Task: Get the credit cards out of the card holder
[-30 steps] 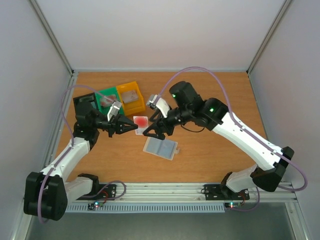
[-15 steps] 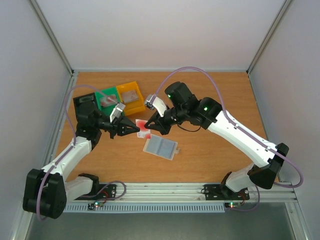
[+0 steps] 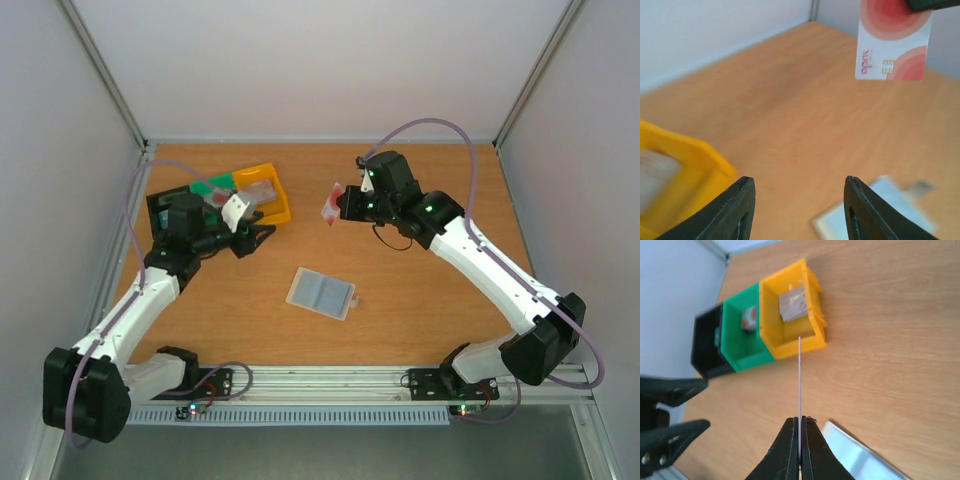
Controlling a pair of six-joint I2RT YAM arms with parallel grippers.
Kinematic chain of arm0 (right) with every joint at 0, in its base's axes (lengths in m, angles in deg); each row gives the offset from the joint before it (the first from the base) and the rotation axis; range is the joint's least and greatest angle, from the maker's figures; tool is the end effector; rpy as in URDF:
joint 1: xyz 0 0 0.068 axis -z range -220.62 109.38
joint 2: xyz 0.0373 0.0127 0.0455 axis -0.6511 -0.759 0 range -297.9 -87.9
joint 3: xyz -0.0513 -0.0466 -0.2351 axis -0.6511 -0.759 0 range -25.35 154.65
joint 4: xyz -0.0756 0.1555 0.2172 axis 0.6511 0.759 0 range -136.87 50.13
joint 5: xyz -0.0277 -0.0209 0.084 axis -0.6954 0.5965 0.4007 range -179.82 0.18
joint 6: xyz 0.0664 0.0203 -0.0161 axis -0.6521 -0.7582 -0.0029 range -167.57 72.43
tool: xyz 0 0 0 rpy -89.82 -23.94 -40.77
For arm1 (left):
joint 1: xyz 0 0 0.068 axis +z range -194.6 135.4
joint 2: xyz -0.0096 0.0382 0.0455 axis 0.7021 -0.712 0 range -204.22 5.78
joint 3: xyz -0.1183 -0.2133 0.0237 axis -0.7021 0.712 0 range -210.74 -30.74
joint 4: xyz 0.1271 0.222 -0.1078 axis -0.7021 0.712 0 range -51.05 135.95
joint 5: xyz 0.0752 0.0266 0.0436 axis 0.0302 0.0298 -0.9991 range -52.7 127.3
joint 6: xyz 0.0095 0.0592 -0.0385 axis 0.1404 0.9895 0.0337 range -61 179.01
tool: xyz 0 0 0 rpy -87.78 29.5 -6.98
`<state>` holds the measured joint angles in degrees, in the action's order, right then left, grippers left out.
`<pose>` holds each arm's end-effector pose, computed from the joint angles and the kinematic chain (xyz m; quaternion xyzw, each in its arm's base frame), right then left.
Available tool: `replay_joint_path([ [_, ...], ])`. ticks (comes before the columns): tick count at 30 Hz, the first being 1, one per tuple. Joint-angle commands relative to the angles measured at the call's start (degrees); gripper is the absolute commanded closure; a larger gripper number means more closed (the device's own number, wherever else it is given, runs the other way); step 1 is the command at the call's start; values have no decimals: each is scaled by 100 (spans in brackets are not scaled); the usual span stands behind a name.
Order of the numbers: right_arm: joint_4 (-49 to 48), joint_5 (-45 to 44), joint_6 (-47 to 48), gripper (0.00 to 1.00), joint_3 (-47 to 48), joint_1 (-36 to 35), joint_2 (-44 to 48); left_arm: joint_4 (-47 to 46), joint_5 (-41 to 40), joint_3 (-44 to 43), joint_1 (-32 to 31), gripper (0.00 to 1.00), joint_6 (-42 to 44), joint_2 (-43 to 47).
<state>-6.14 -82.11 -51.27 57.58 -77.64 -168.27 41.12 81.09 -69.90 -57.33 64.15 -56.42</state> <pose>0.2696 0.2133 0.3354 -0.2853 0.8514 0.2084 0.3877 0.2644 -0.1013 0.2246 0.3191 0.7429 -0.3471 0.4752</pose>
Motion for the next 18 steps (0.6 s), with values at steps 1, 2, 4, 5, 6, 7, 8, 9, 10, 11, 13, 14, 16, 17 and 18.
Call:
replay_joint_path([
  [1,-1508,-722,-2172,99,-394,-45,29,928,-1920,-1001,-409,52,2904,310],
  [2,-1731,-751,-2393,99,-407,-58,-14,881,-2015,-1040,-598,52,3499,437],
  [4,-2067,-1049,-2800,99,-473,-123,-62,296,-2095,-852,-1029,49,4333,728],
  [5,-2221,-1150,-2915,99,-520,-176,-61,-219,-2120,-660,-1222,45,4849,832],
  [6,-2335,-1257,-3000,99,-564,-241,-45,-741,-2161,-444,-1428,42,5111,883],
  [7,-2418,-1372,-3062,99,-603,-297,-21,-1088,-2284,-241,-1631,37,5408,881],
  [8,-2462,-1474,-3106,99,-614,-350,-8,-1424,-2458,-124,-1828,32,5626,831],
  [9,-2497,-1568,-3151,99,-639,-399,23,-1754,-2662,-9,-2021,28,5920,744],
  [10,-2535,-1633,-3184,99,-669,-439,44,-2062,-2821,70,-2158,24,6144,626],
  [11,-2580,-1659,-3229,99,-723,-470,63,-2406,-2913,123,-2263,22,6338,462],
  [13,-2642,-1662,-3303,99,-781,-490,83,-3068,-3091,40,-2362,21,6841,30],
  [14,-2667,-1640,-3331,99,-787,-491,88,-3302,-3205,-117,-2384,21,7006,-208],
  [16,-2755,-1581,-3343,99,-780,-512,99,-3346,-3363,-499,-2390,22,7086,-579],
  [17,-2796,-1568,-3341,99,-768,-519,108,-3243,-3373,-662,-2392,22,7115,-705],
  [18,-2825,-1579,-3314,99,-756,-543,118,-3128,-3341,-765,-2392,23,7147,-760],
])
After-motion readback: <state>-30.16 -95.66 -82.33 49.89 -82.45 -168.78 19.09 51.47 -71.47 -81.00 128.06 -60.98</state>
